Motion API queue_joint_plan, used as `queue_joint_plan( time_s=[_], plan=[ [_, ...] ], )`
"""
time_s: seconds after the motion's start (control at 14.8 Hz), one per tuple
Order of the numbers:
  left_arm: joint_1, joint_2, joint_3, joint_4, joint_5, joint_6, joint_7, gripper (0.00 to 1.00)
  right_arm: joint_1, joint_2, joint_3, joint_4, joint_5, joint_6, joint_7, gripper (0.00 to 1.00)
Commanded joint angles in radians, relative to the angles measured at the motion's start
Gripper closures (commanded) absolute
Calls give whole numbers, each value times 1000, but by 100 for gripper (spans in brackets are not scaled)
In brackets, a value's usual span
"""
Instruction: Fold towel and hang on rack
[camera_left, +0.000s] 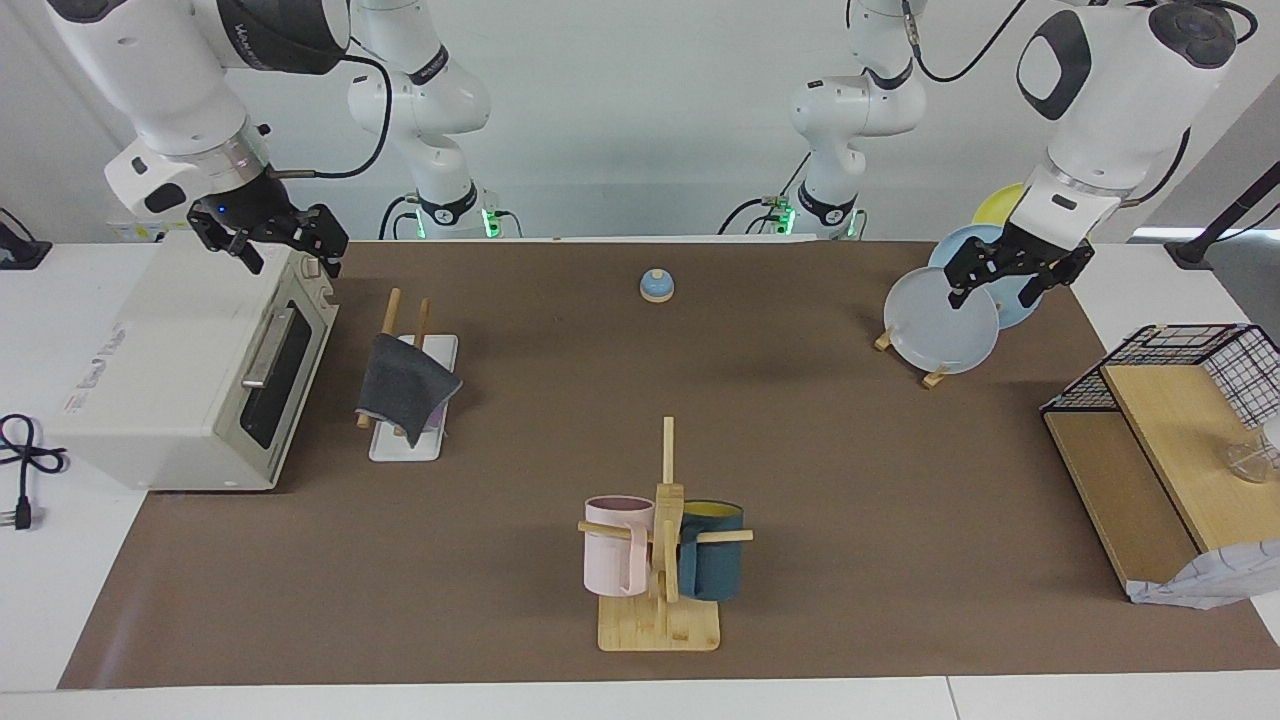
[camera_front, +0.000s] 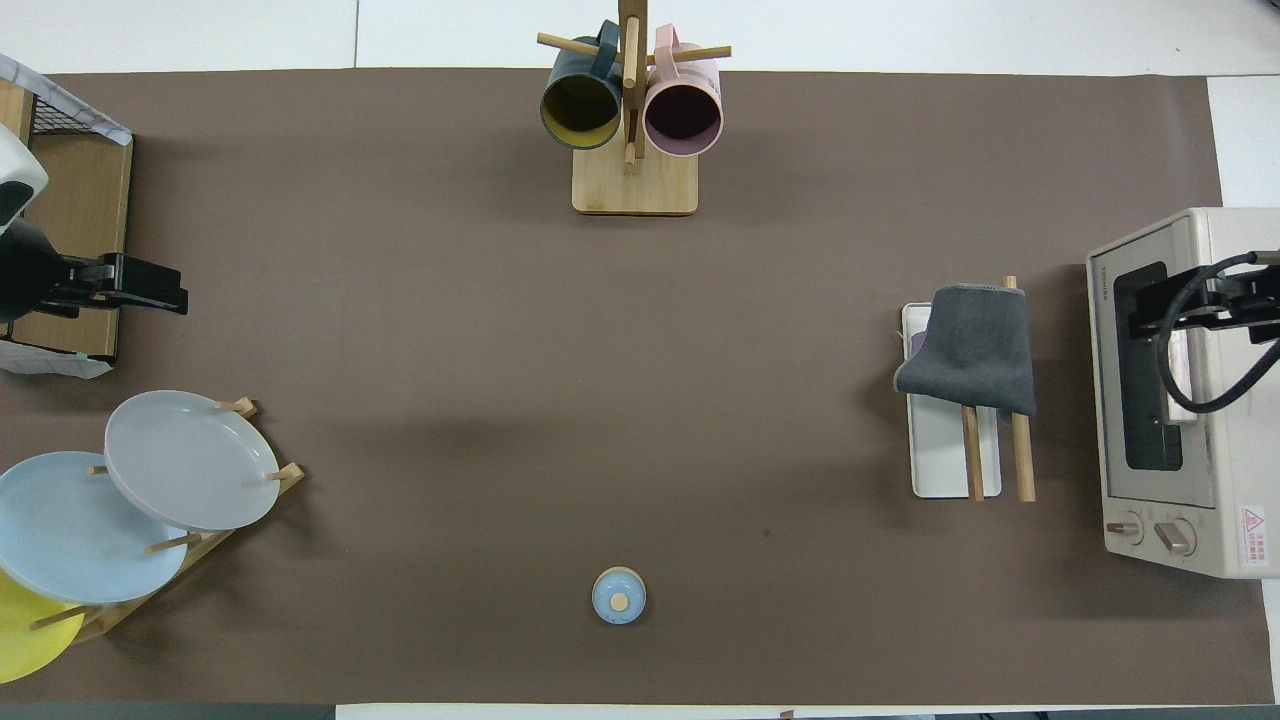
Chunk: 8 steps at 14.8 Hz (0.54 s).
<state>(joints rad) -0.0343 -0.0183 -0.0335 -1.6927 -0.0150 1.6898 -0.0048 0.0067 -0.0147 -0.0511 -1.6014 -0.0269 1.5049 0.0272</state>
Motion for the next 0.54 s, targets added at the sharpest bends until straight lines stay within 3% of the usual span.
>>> queue_joint_plan(
  time_s=[0.0,0.47],
  plan=[
    [-1,-15,3,-15,14,-2,9,0,-14,-4,-3,5,7,15,-12,0],
    [-1,-15,3,-15,14,-2,9,0,-7,-4,-1,5,2,26,-13,0]
  ],
)
